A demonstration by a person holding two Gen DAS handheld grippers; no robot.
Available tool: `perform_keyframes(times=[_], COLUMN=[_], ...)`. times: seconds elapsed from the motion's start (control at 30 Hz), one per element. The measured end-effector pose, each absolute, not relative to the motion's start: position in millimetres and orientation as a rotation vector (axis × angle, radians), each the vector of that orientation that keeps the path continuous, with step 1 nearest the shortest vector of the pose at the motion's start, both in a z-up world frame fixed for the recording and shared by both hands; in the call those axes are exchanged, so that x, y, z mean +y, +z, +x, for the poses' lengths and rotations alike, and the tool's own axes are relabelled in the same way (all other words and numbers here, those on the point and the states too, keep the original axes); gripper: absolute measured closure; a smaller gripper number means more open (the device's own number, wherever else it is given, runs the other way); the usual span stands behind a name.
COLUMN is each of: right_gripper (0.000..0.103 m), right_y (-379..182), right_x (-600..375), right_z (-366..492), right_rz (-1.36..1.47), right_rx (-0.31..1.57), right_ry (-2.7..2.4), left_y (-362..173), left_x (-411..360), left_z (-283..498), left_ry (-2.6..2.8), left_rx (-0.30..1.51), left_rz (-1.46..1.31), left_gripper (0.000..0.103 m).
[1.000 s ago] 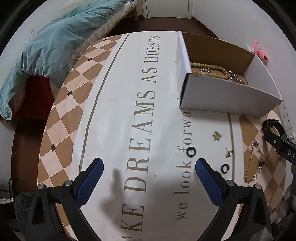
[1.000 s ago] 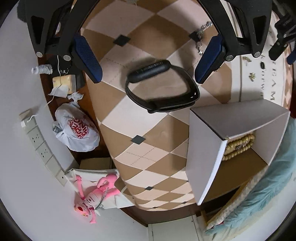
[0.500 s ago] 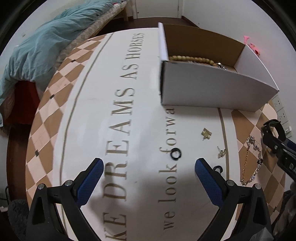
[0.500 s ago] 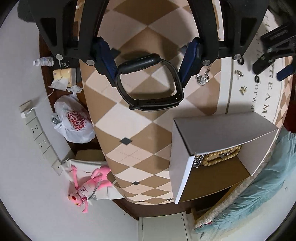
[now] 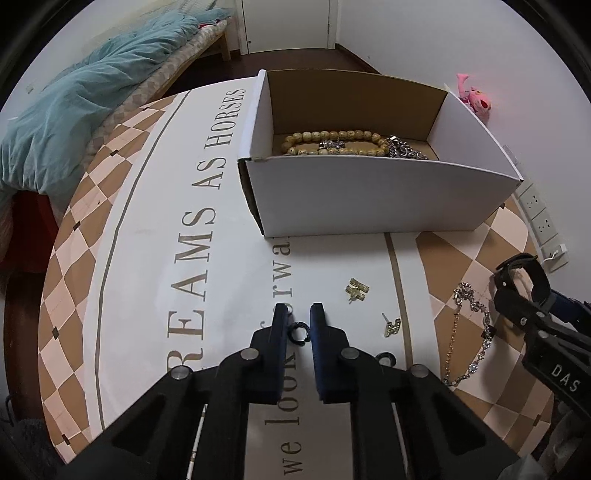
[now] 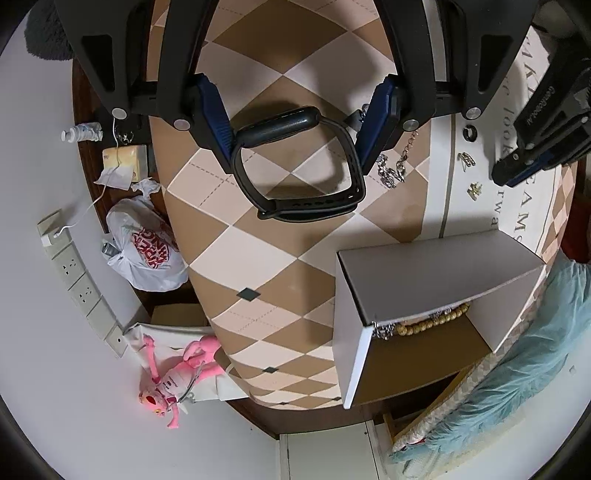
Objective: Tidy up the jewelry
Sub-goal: 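Grasp a small black ring with the left tool while the right tool carries the watch to the box, then open both tools over the box to drop the ring and watch band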
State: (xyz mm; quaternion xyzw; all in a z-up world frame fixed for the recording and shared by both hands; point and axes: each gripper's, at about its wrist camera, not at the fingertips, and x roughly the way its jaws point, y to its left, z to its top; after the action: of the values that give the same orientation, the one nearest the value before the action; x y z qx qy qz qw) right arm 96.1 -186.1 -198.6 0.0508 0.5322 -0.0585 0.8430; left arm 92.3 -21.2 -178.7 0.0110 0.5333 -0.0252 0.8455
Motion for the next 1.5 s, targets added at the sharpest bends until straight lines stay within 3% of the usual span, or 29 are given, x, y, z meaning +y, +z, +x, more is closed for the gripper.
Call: perform_keyframes(times=[0.37, 0.7, 1.0, 1.13, 1.17, 1.23, 1.27, 1.3, 1.47, 1.5], right_gripper=[0.038, 0.038, 0.038, 0.031, 0.031, 0.030, 0.030, 0.030, 0.030, 0.027], right_y=[-161.6, -109.6, -121.6, -129.4, -129.8, -129.6, -128.2, -126.4, -114.7, -113.3], right_x=[-184.4, -172.9, -161.3, -157.2, -157.4, -160.1, -161.0, -161.7, -164.0, -163.7], right_z=[94.8, 137.7, 206.4, 219.7, 221.7, 222.1, 221.8, 221.1, 213.8, 212.0], right_rz=[0.159, 0.190, 0.185, 0.162, 0.163, 0.176, 0.176, 0.173, 0.158, 0.144], right_rx=[1.051, 0.983, 1.094, 1.141, 1.148, 1.150, 1.146, 1.143, 1.122, 1.120], right_ry=[-0.092, 0.037, 0.146, 0.163, 0.163, 0.164, 0.163, 0.160, 0.139, 0.129], left_y=[-157.4, -82.3, -82.4, -83.5, -82.5, -80.4, -79.2, -76.5, -71.9, -72.7], left_x=[-19.5, -19.5, -12.3, -10.6, -10.8, -8.9, -7.4, -4.6, 7.1, 8.9], left_z=[81.2, 122.5, 190.2, 199.9, 201.4, 202.6, 202.8, 201.9, 200.7, 199.0], left_ry=[-0.086, -0.178, -0.231, -0.221, -0.207, -0.193, -0.186, -0.176, -0.114, -0.097], left_rx=[1.084, 0.986, 1.088, 1.115, 1.116, 1.113, 1.111, 1.100, 1.089, 1.088], left_rz=[-0.020, -0.090, -0.152, -0.183, -0.170, -0.167, -0.170, -0.175, -0.154, -0.139], left_gripper=[0.094, 0.094, 0.093, 0.091, 0.088, 0.067, 0.046, 0.034, 0.033, 0.025])
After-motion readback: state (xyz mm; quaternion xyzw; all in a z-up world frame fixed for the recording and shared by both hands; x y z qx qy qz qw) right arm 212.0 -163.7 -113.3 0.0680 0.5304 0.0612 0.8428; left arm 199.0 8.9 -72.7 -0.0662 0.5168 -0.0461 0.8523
